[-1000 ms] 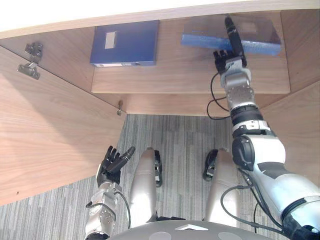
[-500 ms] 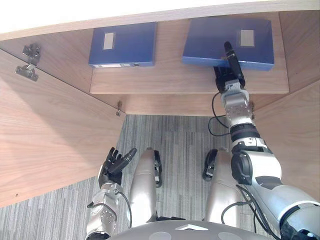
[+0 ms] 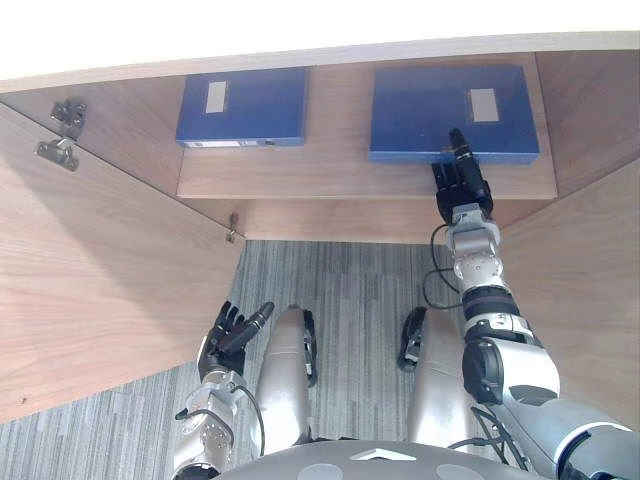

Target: Walk over to the cabinet, pick up the folder, carry it to the office cabinet, place the folder inside the office cabinet, then close the office cabinet door

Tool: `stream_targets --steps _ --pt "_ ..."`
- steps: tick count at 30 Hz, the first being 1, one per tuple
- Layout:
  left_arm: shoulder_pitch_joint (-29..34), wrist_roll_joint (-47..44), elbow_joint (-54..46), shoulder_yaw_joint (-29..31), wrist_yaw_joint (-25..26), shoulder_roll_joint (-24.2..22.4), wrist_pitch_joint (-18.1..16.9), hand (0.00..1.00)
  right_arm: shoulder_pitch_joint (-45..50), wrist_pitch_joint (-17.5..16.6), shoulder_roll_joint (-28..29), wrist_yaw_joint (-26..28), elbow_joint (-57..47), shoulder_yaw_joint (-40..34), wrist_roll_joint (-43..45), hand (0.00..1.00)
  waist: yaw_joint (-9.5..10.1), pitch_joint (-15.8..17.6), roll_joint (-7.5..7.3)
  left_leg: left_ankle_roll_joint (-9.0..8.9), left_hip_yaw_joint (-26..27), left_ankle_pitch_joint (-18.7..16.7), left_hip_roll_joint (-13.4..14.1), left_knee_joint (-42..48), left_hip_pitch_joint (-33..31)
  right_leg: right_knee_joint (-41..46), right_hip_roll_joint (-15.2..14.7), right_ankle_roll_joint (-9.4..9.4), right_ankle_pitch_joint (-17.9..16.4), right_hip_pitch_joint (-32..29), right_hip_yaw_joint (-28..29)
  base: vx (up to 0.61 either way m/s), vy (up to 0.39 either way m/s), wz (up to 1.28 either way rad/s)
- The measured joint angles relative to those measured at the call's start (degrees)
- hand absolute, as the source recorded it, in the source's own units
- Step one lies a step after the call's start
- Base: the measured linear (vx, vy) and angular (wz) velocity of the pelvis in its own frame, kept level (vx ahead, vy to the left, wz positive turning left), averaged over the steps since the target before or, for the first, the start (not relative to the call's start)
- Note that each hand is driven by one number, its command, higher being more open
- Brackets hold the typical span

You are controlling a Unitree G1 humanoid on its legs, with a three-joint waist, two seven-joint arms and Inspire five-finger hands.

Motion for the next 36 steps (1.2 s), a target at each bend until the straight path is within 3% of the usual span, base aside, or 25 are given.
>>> stream_targets --steps 8,18,25,31,36 --pt "-0.7 1.8 1.9 4.7 0.0 0.0 0.0 1.0 -0.1 2.5 -0.1 -1.2 0.1 -2.0 -0.2 1.0 -0.02 -0.6 -0.73 -0.02 0.4 0.0 0.3 -1.2 1.5 -1.3 0.2 -0.05 0.1 1.4 -0.3 0.01 0.002 -0.01" --pt "-0.8 2.0 2.8 7.6 0.4 0.0 0.0 1.0 -8.5 2.8 -0.8 -5.0 1.7 -2.7 -2.0 1.0 -1.6 -1.1 -1.51 0.29 1.6 0.2 0.7 -4.2 4.0 -5.5 1.0 0.4 1.7 3.8 -0.2 0.04 0.033 -0.06" --pt "-0.8 2.3 2.9 7.8 0.7 -0.1 0.0 1.0 -13.9 3.5 -1.0 -5.1 3.3 -2.7 -2.5 1.0 -2.43 -1.8 -1.78 1.16 2.6 2.7 0.2 -9.4 6.4 -11.3 1.1 0.47 4.7 6.7 -0.8 0.02 0.018 -0.01" --pt "-0.8 2.4 5.0 8.4 0.7 -0.2 0.1 1.0 -13.6 4.3 0.1 -4.7 3.3 -2.8 -4.9 1.0 -2.97 -2.3 -2.4 1.44 2.9 3.0 -0.1 -10.0 6.8 -12.2 1.1 0.73 5.2 7.2 -0.5 0.0 0.004 0.01" --pt "-1.3 4.1 5.1 11.0 0.7 -0.6 0.1 1.0 -6.9 5.0 1.1 -2.7 3.2 -2.7 -7.6 1.0 -2.96 -2.3 -2.52 1.36 2.9 2.9 -0.2 -9.6 6.7 -11.9 1.1 0.72 5.2 7.0 -0.3 0.0 0.001 -0.01"
